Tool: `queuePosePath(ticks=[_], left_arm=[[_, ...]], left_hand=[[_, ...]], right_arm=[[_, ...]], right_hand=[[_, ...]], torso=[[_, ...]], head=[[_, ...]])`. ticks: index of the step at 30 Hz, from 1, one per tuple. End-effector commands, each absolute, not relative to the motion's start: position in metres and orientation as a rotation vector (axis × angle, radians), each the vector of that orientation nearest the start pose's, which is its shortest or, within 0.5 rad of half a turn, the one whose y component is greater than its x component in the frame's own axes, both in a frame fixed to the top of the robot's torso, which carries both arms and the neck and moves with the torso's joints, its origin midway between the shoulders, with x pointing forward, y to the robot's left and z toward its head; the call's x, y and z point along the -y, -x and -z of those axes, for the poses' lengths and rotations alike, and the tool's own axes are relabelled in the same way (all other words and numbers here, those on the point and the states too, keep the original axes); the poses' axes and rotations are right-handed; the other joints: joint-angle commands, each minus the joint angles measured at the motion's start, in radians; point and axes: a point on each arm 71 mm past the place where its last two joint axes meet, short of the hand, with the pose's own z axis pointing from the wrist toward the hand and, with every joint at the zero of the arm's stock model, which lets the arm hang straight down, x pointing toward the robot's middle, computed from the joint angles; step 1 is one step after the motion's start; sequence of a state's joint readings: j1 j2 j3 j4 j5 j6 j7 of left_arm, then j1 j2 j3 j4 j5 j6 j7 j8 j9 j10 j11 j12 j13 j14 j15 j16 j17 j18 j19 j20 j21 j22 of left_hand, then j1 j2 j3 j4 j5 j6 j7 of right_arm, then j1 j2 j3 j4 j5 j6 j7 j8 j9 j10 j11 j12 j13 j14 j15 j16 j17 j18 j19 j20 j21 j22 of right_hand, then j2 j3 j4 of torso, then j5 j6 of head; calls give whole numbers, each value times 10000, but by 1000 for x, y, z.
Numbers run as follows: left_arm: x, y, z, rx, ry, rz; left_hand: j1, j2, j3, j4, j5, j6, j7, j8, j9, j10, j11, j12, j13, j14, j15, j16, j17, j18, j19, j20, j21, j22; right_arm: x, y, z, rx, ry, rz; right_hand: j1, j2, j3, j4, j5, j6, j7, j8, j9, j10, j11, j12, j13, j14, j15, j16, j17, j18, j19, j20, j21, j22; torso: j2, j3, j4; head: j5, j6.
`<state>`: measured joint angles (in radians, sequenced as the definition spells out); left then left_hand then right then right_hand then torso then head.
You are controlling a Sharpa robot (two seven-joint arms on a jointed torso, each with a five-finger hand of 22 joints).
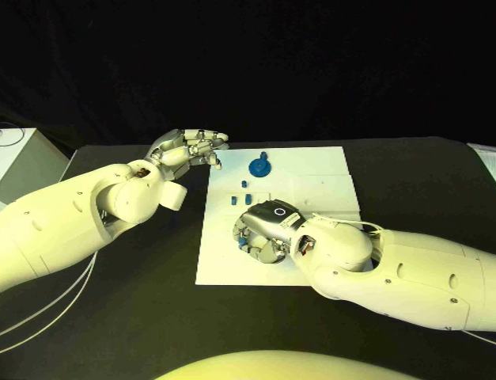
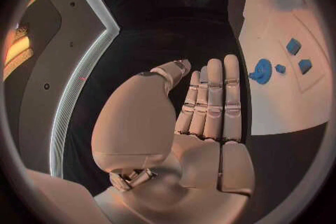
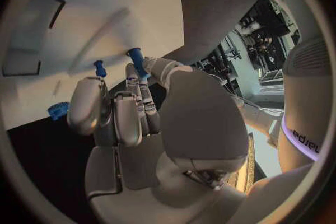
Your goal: Assemble the parts on the task board
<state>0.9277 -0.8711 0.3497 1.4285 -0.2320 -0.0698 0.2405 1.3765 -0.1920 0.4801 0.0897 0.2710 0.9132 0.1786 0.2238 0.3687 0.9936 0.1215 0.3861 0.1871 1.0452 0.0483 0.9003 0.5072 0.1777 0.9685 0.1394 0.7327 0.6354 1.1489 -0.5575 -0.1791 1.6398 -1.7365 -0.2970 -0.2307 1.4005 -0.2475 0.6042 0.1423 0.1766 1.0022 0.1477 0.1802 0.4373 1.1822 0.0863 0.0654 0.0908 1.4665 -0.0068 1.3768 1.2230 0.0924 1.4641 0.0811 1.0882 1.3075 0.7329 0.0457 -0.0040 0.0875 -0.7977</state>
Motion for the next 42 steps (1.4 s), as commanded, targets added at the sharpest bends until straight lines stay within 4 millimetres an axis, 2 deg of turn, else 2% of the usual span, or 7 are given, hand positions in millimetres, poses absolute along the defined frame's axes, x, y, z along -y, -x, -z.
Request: queuePosePath(ticks=[1,8,14,19,23,30,42], left_arm=[[-254,-499,184,-14645,10706,16338],[-254,-499,184,-14650,10709,16333],[-254,-499,184,-14651,10711,16330],[-254,-499,184,-14656,10714,16325],[-254,-499,184,-14658,10716,16316],[-254,-499,184,-14664,10718,16311],[-255,-499,184,-14663,10722,16293]], left_hand=[[61,24,-30,5,-14,27,27,3,-9,-61,-24,4,-17,-29,-9,-61,-8,57,76,3,-36,-9],[61,24,-30,5,-14,27,27,3,-9,-61,-24,4,-17,-29,-9,-61,-8,57,76,3,-36,-9],[62,37,-38,23,-13,30,26,6,-13,-62,-25,8,-19,-27,-9,-63,-17,57,85,3,-54,-22],[62,37,-38,23,-13,30,26,6,-13,-62,-25,8,-19,-27,-9,-63,-17,57,85,3,-54,-22],[62,37,-38,23,-13,30,26,6,-13,-62,-25,8,-19,-27,-9,-63,-17,57,85,3,-54,-22],[62,37,-38,23,-13,30,26,6,-13,-62,-25,8,-19,-27,-9,-63,-17,57,85,3,-54,-22],[62,37,-38,23,-13,30,26,6,-13,-62,-25,8,-19,-27,-9,-63,-17,57,85,3,-54,-22]], right_arm=[[32,-393,242,-17245,6366,-7993],[33,-394,242,-17183,6281,-7873],[33,-394,241,-16999,6125,-7900],[33,-395,240,-16847,5985,-7879],[34,-396,239,-16773,5876,-7845],[35,-397,238,-16640,5719,-7799],[63,-402,222,-16001,4246,-8356]], right_hand=[[-28,-117,-52,6,-10,-96,28,-77,-25,-159,35,-38,-44,336,90,-29,-15,-73,125,83,-147,233],[-69,-253,-200,-100,-21,-451,144,-384,-168,-1023,187,-41,-249,272,211,-138,-224,40,-20,214,-855,-107],[262,8,-1409,-150,-78,-920,262,-847,-534,-2055,323,1,-262,220,321,-205,-395,111,-89,340,-1316,-342],[981,302,-2984,353,-130,-1287,285,-1127,-951,-2708,422,50,-266,145,394,-274,-585,152,-124,410,-1641,-508],[1538,278,-3602,997,-125,-1503,291,-1135,-1180,-3039,484,74,-263,115,442,-281,-655,169,-134,450,-1785,-582],[1974,155,-3991,1499,-88,-2690,401,-1228,-1709,-3333,543,77,-264,93,485,-282,-720,179,-131,487,-1896,-644],[1858,240,-3861,1492,41,-2595,453,-1122,-1789,-2905,455,353,-227,126,442,-284,-766,174,-63,467,-1821,-621]], torso=[[4,3,-1],[3,3,-1],[1,5,1],[4,4,0],[6,2,1],[6,3,5],[-7,5,-3]], head=[[19,-8],[19,-2],[18,9],[15,16],[9,24],[-3,39],[-130,177]])
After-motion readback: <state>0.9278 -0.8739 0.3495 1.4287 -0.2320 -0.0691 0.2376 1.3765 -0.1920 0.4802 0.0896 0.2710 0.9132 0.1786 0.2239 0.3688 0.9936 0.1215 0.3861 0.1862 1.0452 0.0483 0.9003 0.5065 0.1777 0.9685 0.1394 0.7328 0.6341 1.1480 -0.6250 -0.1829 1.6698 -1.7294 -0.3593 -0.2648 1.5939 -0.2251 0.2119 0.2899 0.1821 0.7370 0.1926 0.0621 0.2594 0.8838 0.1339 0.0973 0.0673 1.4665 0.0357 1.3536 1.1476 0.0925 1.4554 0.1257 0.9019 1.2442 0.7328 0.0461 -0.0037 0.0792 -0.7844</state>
